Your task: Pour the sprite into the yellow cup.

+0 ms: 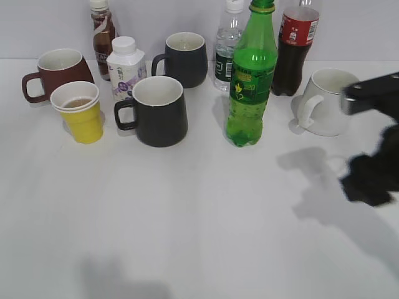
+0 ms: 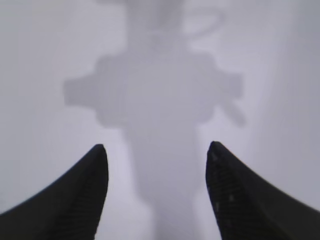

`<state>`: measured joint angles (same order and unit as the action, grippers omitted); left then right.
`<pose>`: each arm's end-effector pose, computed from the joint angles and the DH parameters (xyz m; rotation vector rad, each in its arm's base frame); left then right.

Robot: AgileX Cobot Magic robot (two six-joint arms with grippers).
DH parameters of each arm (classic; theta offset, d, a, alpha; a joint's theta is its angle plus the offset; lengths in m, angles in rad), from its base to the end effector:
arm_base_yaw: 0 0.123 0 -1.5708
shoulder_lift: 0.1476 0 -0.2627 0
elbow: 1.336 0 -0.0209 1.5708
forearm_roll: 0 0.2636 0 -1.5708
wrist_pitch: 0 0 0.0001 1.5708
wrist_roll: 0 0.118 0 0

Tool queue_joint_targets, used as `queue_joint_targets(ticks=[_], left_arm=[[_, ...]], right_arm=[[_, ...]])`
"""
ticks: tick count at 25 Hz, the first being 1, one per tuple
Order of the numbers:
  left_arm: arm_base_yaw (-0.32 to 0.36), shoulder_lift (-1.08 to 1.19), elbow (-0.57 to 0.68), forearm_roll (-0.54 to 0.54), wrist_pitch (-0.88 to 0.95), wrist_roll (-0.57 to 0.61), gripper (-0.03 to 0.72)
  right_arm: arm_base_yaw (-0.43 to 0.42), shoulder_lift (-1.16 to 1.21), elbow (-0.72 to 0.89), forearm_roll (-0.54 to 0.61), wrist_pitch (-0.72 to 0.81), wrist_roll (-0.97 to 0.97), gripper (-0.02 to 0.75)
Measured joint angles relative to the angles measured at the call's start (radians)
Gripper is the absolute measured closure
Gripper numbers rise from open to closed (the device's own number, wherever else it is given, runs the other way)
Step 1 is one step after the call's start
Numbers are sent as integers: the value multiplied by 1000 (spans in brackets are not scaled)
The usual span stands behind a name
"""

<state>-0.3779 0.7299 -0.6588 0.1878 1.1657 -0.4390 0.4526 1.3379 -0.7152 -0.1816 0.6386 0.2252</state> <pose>0.1408 -0.0341 0.2444 -0.0320 2.6823 0.0048 0.2403 0.1027 0.1603 -0.4764 2.6816 0.0048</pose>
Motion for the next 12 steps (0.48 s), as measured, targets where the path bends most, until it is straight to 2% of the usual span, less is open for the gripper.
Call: queue_joint_targets(ticks=[5, 12], left_arm=[[-5, -125, 1, -127, 46, 214, 178], [-7, -361, 85, -165, 49, 353, 179]], right_arm=[[0, -209, 14, 68, 211, -83, 277], [0, -589, 71, 100, 374, -97, 277]])
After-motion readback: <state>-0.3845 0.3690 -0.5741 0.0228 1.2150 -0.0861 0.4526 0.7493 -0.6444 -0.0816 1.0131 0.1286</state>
